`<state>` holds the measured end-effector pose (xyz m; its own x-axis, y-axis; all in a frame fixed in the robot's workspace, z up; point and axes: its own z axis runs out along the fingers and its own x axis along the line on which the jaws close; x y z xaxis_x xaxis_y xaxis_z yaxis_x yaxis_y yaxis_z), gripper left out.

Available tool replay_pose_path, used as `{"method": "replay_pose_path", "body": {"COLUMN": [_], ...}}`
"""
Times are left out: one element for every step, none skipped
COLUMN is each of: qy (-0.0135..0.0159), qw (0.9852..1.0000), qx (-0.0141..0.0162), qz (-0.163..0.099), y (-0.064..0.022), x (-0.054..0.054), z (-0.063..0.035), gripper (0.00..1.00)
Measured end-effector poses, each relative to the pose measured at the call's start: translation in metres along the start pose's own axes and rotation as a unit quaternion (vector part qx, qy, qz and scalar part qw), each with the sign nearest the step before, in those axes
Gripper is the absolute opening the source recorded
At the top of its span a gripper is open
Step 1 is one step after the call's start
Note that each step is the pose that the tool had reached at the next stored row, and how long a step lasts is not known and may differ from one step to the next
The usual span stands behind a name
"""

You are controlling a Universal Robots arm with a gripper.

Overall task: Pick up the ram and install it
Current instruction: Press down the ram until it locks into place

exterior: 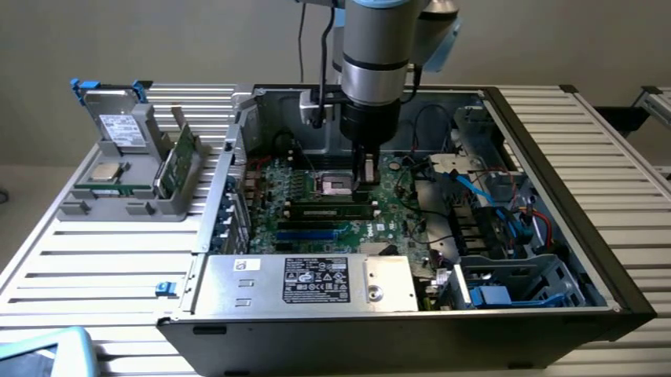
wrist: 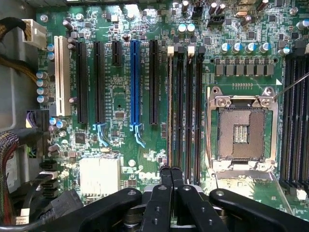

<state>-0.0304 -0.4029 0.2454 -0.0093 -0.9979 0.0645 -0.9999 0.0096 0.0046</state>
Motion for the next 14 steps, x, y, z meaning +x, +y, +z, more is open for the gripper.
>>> {"method": "replay_pose_path", "body": {"qy": [0.0,0.0,0.0,0.0,0.0,0.0,0.0,0.0001,0.0001,0.0001,0.0001,-0.0001,-0.0001,-0.0001], "qw": [1.0,1.0,1.0,1.0,1.0,1.0,1.0,1.0,1.0,1.0,1.0,1.0,1.0,1.0], "qx": [0.0,0.0,0.0,0.0,0.0,0.0,0.0,0.0,-0.0001,-0.0001,0.0,0.0,0.0,0.0], "qz": [0.0,0.0,0.0,0.0,0.0,0.0,0.0,0.0,0.0,0.0,0.0,0.0,0.0,0.0], "y": [0.0,-0.0001,0.0,0.0003,0.0008,0.0017,0.0023,0.0024,0.0024,0.0024,0.0024,0.0024,0.0024,0.0024], "x": [0.0,0.0,-0.0001,-0.0002,-0.0002,-0.0002,-0.0003,-0.0003,-0.0003,-0.0003,-0.0003,-0.0006,-0.0009,-0.0011], "z": [0.0018,0.0036,0.0055,0.0068,0.0076,0.008,0.0085,0.0088,0.0088,0.0088,0.0088,0.009,0.0091,0.0093], "gripper": [0.11,0.11,0.11,0.11,0.11,0.11,0.11,0.11,0.11,0.11,0.11,0.11,0.11,0.11]}}
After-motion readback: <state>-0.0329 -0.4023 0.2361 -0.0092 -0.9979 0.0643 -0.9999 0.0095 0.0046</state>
